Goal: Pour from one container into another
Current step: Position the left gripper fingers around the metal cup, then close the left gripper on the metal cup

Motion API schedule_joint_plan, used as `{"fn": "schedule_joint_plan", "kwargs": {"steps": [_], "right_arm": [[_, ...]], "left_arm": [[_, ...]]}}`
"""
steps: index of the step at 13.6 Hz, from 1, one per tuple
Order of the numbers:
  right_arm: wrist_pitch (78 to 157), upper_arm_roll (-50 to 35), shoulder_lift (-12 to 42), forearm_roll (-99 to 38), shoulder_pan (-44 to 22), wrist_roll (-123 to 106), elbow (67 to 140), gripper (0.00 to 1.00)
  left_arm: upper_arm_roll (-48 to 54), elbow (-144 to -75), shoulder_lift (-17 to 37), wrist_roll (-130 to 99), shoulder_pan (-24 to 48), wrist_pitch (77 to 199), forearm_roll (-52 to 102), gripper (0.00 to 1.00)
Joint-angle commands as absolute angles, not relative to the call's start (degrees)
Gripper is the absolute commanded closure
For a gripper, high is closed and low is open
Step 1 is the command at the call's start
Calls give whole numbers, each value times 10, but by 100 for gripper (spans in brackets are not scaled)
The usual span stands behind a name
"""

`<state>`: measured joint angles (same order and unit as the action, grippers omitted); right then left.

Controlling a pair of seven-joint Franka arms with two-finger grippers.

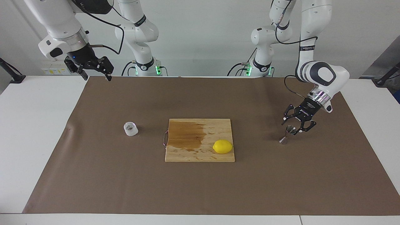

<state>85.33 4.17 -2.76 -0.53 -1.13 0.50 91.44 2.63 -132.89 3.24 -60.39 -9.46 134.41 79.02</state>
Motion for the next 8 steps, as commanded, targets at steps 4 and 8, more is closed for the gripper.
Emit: {"fn": "schedule_joint_plan", "kwargs": {"steps": [4, 8], "right_arm": [[849, 43, -33, -18, -9, -11, 918, 0], [849, 43, -33, -18, -9, -11, 918, 0]], "left_arm": [[23, -1325, 28, -594, -91, 1352, 802, 18], [22, -1321, 30, -578, -87, 1357, 802, 17]]}}
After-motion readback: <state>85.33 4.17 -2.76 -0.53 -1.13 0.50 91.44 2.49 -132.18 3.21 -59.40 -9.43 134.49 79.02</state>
